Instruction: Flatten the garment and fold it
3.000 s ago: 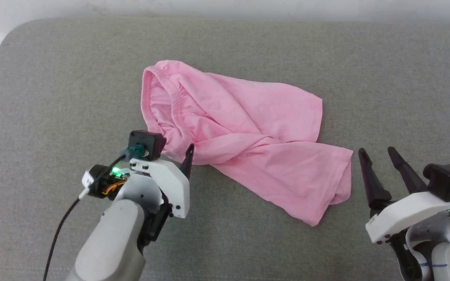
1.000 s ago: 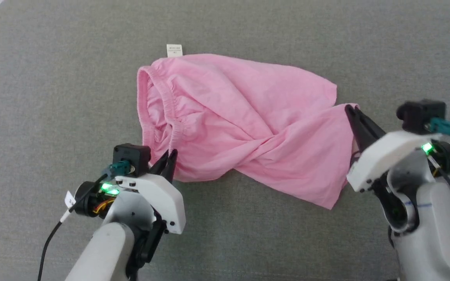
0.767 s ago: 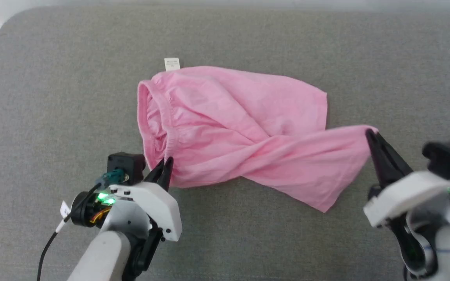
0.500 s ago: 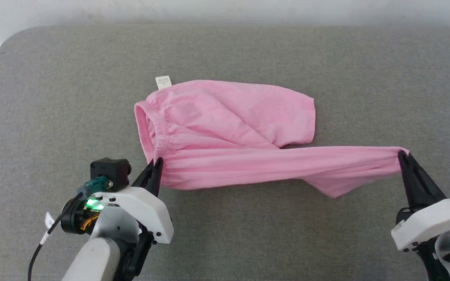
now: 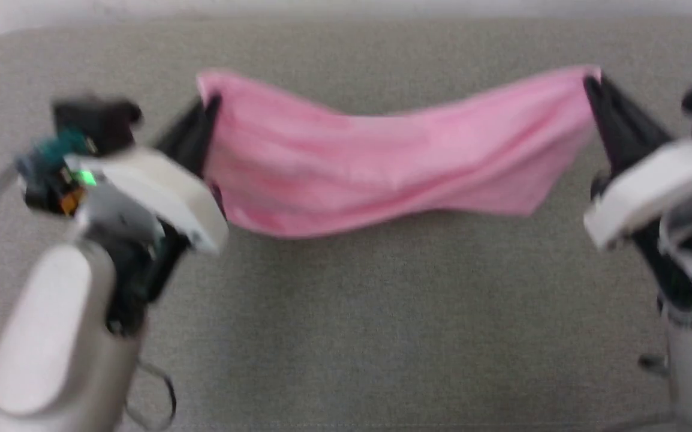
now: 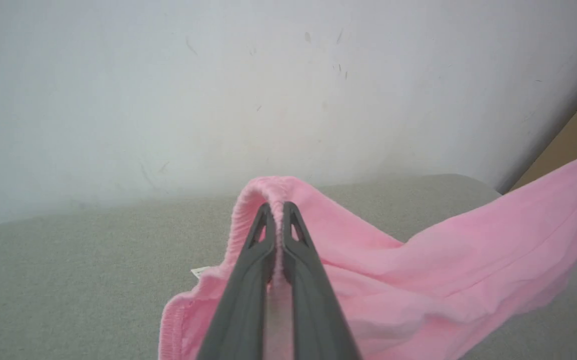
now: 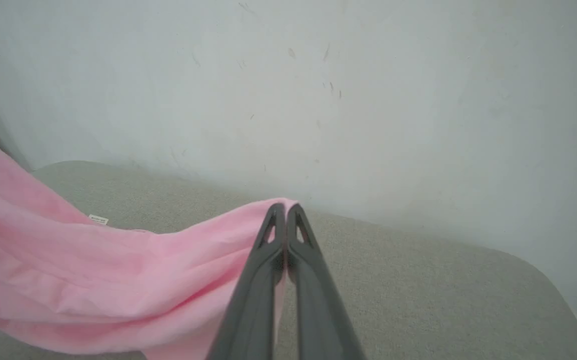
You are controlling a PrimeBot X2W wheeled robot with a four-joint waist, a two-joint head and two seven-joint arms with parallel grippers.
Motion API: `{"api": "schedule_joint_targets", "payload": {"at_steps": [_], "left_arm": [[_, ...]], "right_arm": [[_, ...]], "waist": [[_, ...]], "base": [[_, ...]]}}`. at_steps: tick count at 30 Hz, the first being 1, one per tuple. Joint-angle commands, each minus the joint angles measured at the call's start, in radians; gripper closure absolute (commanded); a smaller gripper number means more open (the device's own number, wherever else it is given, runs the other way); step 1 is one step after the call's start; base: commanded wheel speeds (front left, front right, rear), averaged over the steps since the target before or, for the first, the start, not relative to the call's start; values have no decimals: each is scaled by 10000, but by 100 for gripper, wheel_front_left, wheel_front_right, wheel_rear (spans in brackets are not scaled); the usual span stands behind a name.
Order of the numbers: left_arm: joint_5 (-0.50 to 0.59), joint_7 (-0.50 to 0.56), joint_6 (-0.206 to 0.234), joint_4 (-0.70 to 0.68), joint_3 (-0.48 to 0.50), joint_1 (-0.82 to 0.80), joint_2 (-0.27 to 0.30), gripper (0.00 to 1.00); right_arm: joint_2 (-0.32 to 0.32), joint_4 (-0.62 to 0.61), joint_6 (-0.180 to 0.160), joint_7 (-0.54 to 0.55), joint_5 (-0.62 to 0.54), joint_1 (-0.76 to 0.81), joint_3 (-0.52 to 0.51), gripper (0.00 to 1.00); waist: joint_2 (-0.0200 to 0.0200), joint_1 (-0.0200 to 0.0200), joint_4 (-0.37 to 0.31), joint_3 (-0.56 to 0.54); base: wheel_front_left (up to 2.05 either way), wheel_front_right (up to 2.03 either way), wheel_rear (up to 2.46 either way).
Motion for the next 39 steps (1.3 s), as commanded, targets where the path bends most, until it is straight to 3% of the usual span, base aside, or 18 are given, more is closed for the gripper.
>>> {"api": "schedule_joint_targets", "payload": {"at_steps": [1,9,16,23,27,31,39], "left_arm": [[62,50,-27,-1,87,-486,119,100],[251,242,37,1520,721,-4960,145,100],[388,-1323,436,3318,1592,-7735,-46,100],[775,-3320,675,4215,2002,-9428,-98,100],[731,-3990,412,4642,1944,-9554,-198,100],[690,-4099,-74,5222,1525,-8766,-298,100],[343,-4493,-933,5926,671,-4766,-793,100]], "right_arm": [[-142,162,-9,97,75,-491,116,100],[-1067,2274,-9,640,49,-5595,1457,100],[-905,4327,-9,-542,-1079,-9168,1961,100],[-504,5369,-9,-2245,-2318,-11309,1398,100],[-404,5830,-9,-2984,-2641,-11534,1078,100],[-456,6290,-9,-2971,-2436,-10743,1133,100],[-1380,6096,-9,-2317,-519,-6529,2487,100]], "waist": [[0,-1,-182,656],[0,-1,-494,2808],[0,-1,-903,3725],[0,-1,-958,4011],[0,-1,-869,3940],[0,-1,-663,3783],[0,-1,-360,2372]], "base": [[0,0,0],[0,0,0],[0,0,0],[0,0,0],[0,0,0],[0,0,0],[0,0,0]]}}
